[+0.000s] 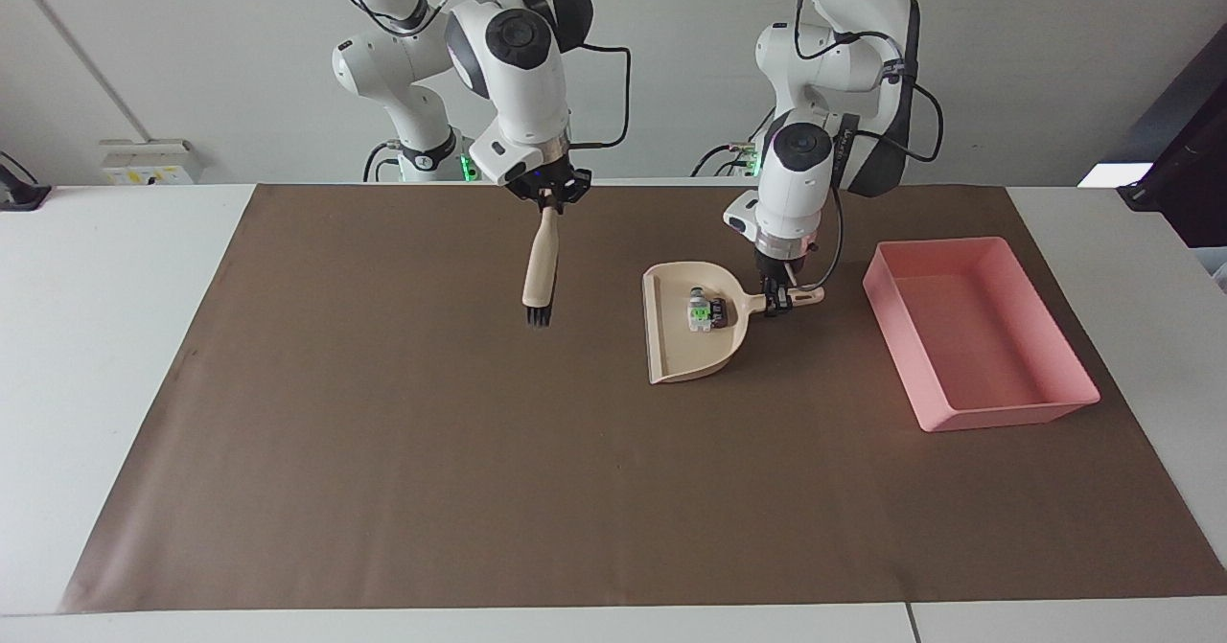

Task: Clean e-waste and dump in bin
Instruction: 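Lift the dustpan toward the bin while the right gripper returns the brush, then tip the dustpan over the pink bin with the left gripper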

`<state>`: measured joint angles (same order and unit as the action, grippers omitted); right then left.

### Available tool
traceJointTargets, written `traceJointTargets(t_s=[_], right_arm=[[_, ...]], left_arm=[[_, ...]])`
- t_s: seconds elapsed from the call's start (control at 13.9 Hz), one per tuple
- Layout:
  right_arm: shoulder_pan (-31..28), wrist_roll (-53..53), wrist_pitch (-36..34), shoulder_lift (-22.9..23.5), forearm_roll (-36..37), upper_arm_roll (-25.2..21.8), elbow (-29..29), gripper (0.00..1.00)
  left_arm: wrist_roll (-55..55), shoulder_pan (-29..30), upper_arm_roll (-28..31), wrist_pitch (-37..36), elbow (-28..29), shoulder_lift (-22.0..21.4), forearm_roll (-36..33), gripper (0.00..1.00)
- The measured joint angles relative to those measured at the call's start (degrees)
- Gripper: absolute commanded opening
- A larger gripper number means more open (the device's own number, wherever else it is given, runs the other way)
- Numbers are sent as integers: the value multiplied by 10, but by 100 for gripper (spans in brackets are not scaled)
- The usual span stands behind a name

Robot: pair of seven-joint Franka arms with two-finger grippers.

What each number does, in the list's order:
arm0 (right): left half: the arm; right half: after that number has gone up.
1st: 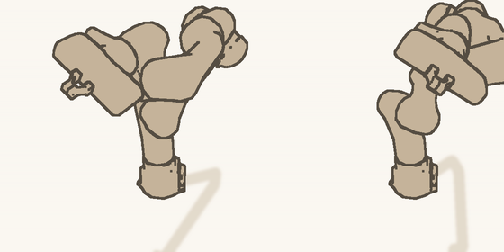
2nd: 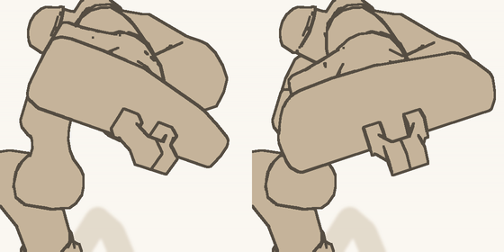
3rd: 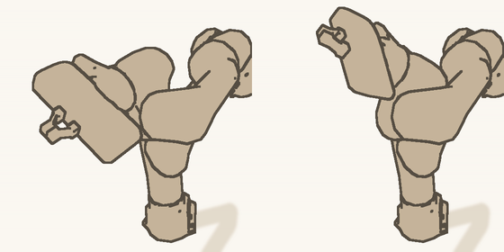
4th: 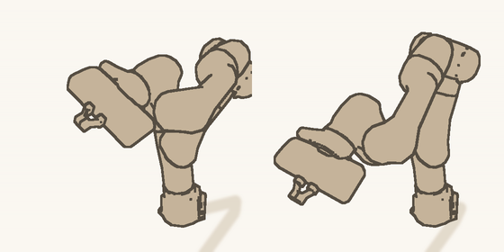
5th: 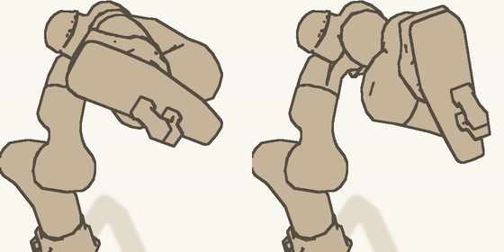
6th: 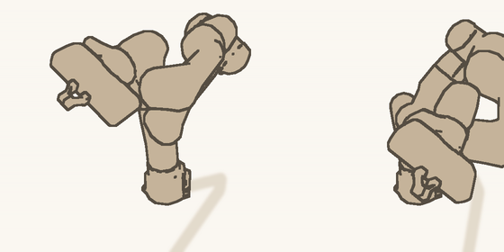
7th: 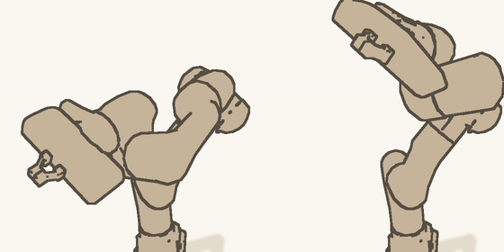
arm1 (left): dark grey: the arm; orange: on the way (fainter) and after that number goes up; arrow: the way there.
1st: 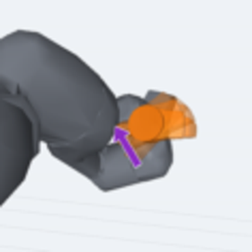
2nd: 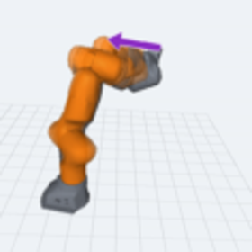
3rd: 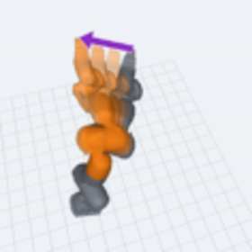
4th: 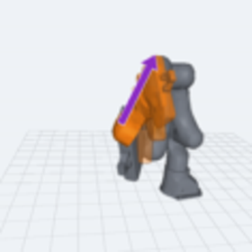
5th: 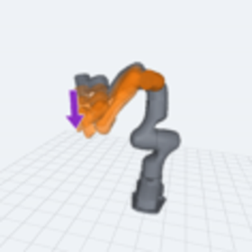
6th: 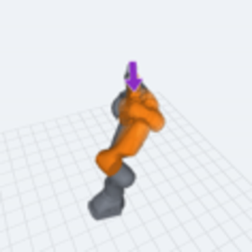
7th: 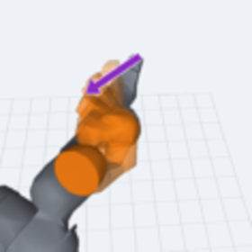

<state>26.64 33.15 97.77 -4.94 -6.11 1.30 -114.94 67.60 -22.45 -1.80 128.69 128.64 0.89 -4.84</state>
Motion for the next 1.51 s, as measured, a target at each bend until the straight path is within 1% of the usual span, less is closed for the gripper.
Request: traceJointTargets(t_s=[0.14,0.36,0.43,0.65,0.79,1.0,1.22,1.36,1.51], right_arm=[[-61,-68,-20,-3,20,-1,-6,0],[-148,-173,-21,-7,35,-1,-34,0],[-175,-207,-11,-10,40,-2,-51,0],[-252,-298,60,-26,45,-2,-122,0],[-288,-337,99,-29,46,-2,-153,0],[-303,-352,137,-29,57,-1,-183,0],[-309,-352,163,-29,63,0,-200,0],[-317,-353,181,-29,64,0,-218,0],[-322,-355,183,-30,65,0,-223,0]], left_arm=[[32,24,1,1,-2,-6,28,0],[77,46,3,-7,-9,-20,73,0],[91,53,3,-15,-14,-24,84,0],[127,76,5,-39,-23,-33,100,0],[153,94,7,-72,-40,-37,124,0],[200,134,9,-143,-90,-40,165,0],[242,177,10,-189,-122,-41,205,0],[297,228,11,-235,-147,-41,241,0],[358,286,12,-279,-171,-41,265,0]])
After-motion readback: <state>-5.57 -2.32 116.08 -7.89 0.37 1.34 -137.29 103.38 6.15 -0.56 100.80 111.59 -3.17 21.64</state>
